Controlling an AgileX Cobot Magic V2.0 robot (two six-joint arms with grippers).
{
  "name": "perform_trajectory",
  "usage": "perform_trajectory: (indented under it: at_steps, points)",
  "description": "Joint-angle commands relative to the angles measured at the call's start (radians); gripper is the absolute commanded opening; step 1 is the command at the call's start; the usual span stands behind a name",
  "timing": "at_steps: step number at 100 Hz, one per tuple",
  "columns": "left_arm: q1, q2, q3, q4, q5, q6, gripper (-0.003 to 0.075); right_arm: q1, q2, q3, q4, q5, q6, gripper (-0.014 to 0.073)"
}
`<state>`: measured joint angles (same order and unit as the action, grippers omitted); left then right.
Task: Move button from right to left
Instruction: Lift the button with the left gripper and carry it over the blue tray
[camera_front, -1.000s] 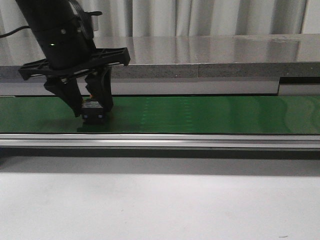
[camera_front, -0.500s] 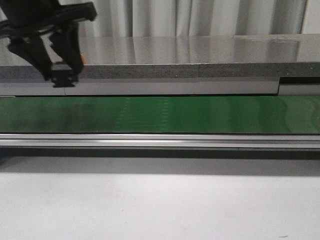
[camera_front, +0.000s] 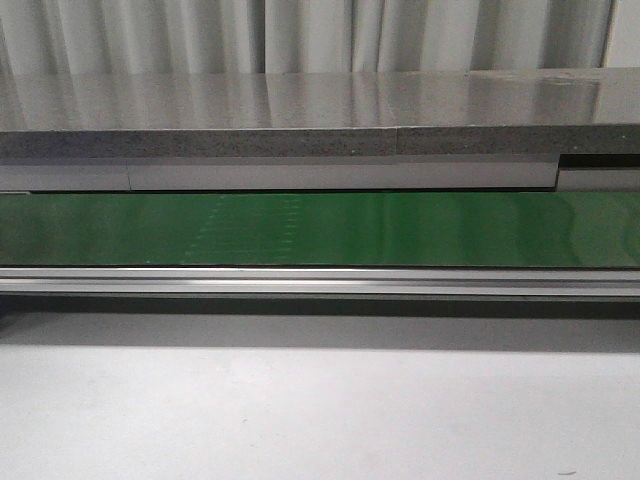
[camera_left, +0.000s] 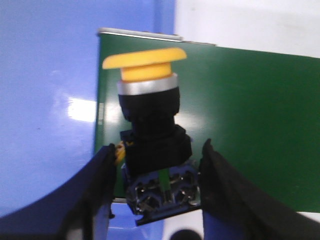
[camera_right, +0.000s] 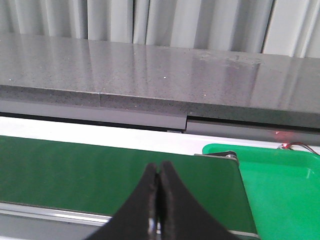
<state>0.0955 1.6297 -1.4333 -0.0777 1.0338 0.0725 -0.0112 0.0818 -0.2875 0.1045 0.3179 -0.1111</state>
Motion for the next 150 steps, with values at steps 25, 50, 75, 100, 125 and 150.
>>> perform_trajectory:
  at_steps: [25, 50, 75, 100, 125, 150]
  points:
    - [0.207, 0.06, -0.032, -0.004, -0.009, 0.162, 0.0081, -0.001, 0.012, -0.026, 0.003, -0.077, 0.0, -0.0067]
    - [0.268, 0.183, -0.032, 0.055, -0.092, 0.19, 0.0081, -0.001, 0.012, -0.026, 0.003, -0.077, 0.0, -0.0067]
    - [0.27, 0.274, -0.032, 0.052, -0.113, 0.224, 0.0152, -0.001, 0.012, -0.026, 0.003, -0.077, 0.0, -0.0067]
    - [0.27, 0.289, -0.032, 0.086, -0.155, 0.235, 0.0455, -0.001, 0.012, -0.026, 0.003, -0.077, 0.0, -0.0067]
    - [0.27, 0.28, -0.069, 0.078, -0.135, 0.235, 0.043, -0.001, 0.012, -0.026, 0.003, -0.077, 0.0, -0.0067]
    - [0.246, 0.201, -0.104, -0.052, -0.129, 0.235, 0.0036, -0.001, 0.012, -0.026, 0.003, -0.077, 0.0, -0.0067]
